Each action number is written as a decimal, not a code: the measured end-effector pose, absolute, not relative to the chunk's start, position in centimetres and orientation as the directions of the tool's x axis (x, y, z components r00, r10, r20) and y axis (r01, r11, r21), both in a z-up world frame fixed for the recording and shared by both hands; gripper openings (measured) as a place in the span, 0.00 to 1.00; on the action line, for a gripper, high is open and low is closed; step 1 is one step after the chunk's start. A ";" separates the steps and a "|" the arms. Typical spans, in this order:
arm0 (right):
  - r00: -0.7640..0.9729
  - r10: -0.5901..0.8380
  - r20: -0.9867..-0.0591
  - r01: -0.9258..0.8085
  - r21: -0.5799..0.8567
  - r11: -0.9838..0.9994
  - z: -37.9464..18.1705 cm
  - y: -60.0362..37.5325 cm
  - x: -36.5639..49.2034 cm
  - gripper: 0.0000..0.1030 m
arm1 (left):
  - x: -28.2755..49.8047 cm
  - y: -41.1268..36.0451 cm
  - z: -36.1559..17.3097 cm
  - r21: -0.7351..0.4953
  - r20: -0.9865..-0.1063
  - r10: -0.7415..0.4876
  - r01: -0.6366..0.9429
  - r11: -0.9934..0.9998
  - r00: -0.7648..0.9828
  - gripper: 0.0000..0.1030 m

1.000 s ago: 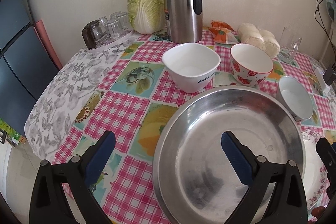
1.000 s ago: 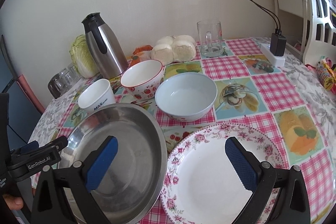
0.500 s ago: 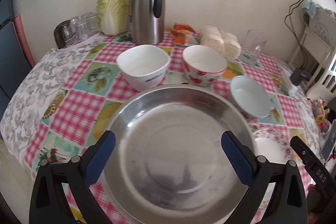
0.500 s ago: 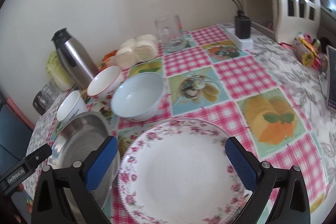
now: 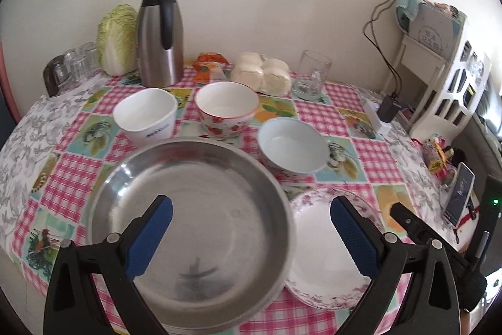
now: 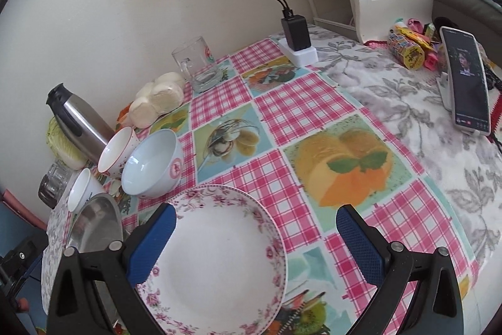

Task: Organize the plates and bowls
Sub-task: 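Move both open tools toward the floral-rimmed white plate, then close the right tool on the floral-rimmed plate's rim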

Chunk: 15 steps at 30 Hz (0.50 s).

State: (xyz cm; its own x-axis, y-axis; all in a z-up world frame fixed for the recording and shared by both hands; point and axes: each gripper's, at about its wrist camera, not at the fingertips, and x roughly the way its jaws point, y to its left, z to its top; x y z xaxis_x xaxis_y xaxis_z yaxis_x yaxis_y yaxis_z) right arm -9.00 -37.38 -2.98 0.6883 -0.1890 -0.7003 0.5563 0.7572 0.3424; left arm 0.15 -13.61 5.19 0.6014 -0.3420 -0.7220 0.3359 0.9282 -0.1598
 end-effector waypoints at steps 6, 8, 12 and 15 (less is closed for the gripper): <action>0.687 -0.179 -0.705 0.555 0.349 0.755 -3.4 -37.9 -9.8 1.00 | -1.2 -15.3 4.5 -0.263 -0.737 -0.432 0.368 0.892 0.520 0.98; 0.686 -0.174 -0.706 0.554 0.353 0.753 -3.5 -38.1 -10.2 1.00 | -1.6 -15.5 4.4 -0.319 -0.736 -0.470 0.362 0.876 0.488 0.98; 0.687 -0.163 -0.708 0.564 0.377 0.735 -3.8 -38.6 -10.8 1.00 | -2.2 -16.1 3.8 -0.389 -0.740 -0.515 0.350 0.852 0.432 0.98; 0.691 -0.146 -0.708 0.571 0.412 0.710 -4.1 -39.1 -11.2 1.00 | -2.6 -16.3 3.4 -0.435 -0.741 -0.547 0.342 0.833 0.390 0.98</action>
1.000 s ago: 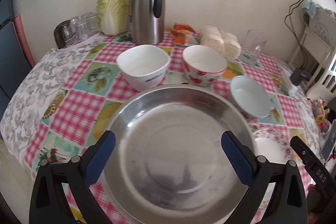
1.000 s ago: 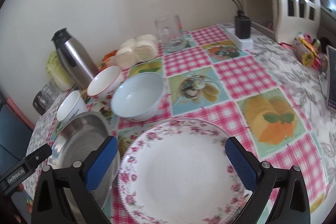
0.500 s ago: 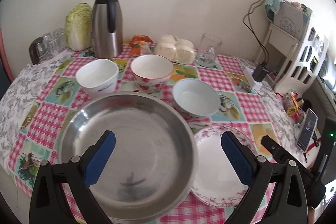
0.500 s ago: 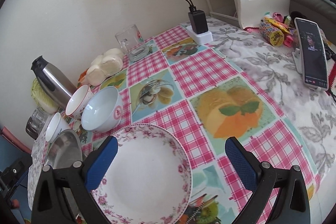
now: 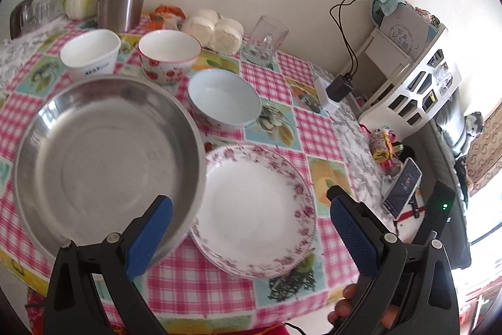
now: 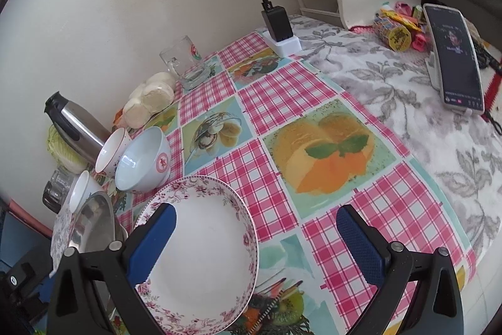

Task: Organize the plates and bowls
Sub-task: 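Close the right tool on the floral-rimmed plate's rim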

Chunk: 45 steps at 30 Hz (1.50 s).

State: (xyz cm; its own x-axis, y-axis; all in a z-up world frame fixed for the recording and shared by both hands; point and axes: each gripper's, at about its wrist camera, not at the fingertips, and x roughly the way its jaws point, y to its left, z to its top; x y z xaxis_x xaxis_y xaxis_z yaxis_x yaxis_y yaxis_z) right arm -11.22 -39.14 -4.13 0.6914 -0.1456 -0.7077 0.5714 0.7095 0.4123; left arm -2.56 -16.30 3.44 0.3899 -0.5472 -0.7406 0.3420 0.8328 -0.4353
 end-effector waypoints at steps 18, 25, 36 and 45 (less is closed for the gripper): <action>0.690 -0.003 -0.723 0.539 0.512 0.669 -6.6 -39.3 -10.5 0.80 | -2.8 -16.9 -1.5 -0.506 -0.813 -0.543 0.205 0.838 0.210 0.96; 0.687 0.029 -0.726 0.536 0.533 0.655 -7.3 -39.3 -10.4 0.54 | -2.2 -16.3 -2.7 -0.491 -0.832 -0.516 0.161 0.856 0.206 0.91; 0.662 0.054 -0.747 0.532 0.520 0.668 -8.5 -38.9 -9.6 0.35 | -2.0 -16.5 -3.8 -0.450 -0.851 -0.467 0.125 0.884 0.242 0.88; 0.647 0.054 -0.760 0.542 0.509 0.668 -9.1 -39.1 -9.4 0.24 | -1.7 -16.7 -6.2 -0.452 -0.867 -0.455 0.061 0.890 0.204 0.72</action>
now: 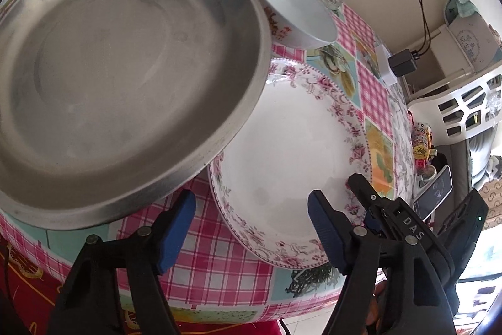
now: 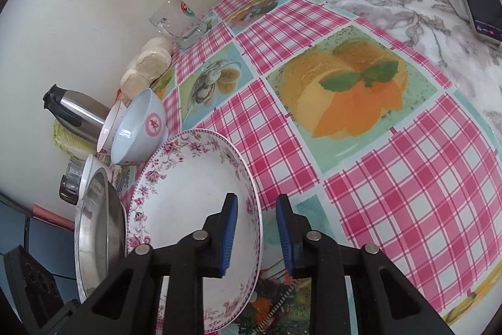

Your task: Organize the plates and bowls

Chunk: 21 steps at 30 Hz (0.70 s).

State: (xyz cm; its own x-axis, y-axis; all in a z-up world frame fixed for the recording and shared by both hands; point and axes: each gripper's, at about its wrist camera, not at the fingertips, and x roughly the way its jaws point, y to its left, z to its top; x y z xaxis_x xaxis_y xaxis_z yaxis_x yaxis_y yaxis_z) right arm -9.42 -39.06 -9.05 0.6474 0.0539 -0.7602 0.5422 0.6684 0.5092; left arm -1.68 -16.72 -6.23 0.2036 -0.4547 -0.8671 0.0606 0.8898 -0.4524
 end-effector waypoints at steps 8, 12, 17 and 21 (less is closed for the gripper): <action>0.642 0.056 -0.765 0.543 0.505 0.671 -9.2 -39.2 -9.6 0.16 | -1.6 -17.5 -6.3 -0.415 -0.869 -0.414 0.057 0.908 0.272 0.44; 0.642 0.058 -0.765 0.542 0.505 0.672 -9.2 -39.2 -9.6 0.15 | -1.4 -16.9 -6.4 -0.420 -0.863 -0.406 0.022 0.907 0.300 0.35; 0.641 0.059 -0.765 0.546 0.509 0.666 -9.2 -39.3 -9.8 0.16 | -1.2 -16.9 -6.5 -0.389 -0.872 -0.371 0.009 0.921 0.319 0.20; 0.636 0.051 -0.770 0.560 0.505 0.656 -9.1 -39.6 -10.4 0.16 | -1.2 -16.8 -6.7 -0.395 -0.873 -0.380 0.014 0.918 0.306 0.15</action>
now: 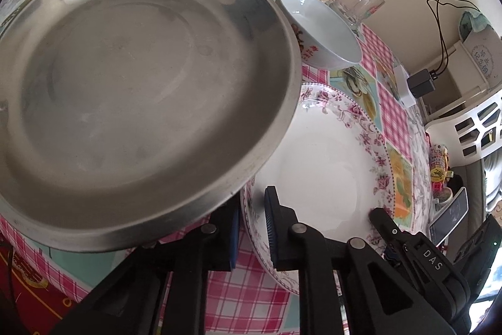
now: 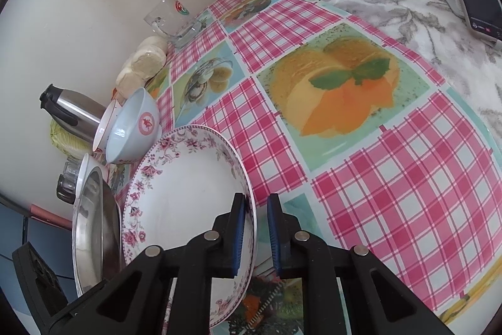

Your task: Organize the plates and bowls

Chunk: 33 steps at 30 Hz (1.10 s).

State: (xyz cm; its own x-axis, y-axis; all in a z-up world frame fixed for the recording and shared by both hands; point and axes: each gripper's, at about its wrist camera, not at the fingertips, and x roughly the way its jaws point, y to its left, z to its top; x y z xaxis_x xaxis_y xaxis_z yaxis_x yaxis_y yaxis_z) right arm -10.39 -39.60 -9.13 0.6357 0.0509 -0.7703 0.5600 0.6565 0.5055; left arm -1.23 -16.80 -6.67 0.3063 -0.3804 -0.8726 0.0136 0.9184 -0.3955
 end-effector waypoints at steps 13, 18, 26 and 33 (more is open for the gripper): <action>0.636 0.000 -0.772 0.626 0.516 0.584 -9.0 -42.0 -12.8 0.16 | -2.8 -18.7 -6.9 -0.463 -0.861 -0.468 0.073 0.883 0.199 0.12; 0.638 -0.001 -0.770 0.625 0.517 0.586 -9.0 -42.0 -12.8 0.15 | -1.9 -18.6 -7.0 -0.474 -0.854 -0.476 0.061 0.878 0.209 0.12; 0.642 0.002 -0.766 0.623 0.524 0.581 -9.0 -42.1 -12.8 0.14 | -0.9 -19.1 -7.0 -0.466 -0.843 -0.476 0.102 0.879 0.249 0.12; 0.653 0.013 -0.757 0.616 0.541 0.573 -9.2 -42.3 -13.0 0.14 | -0.1 -18.9 -7.2 -0.486 -0.821 -0.497 0.113 0.867 0.280 0.12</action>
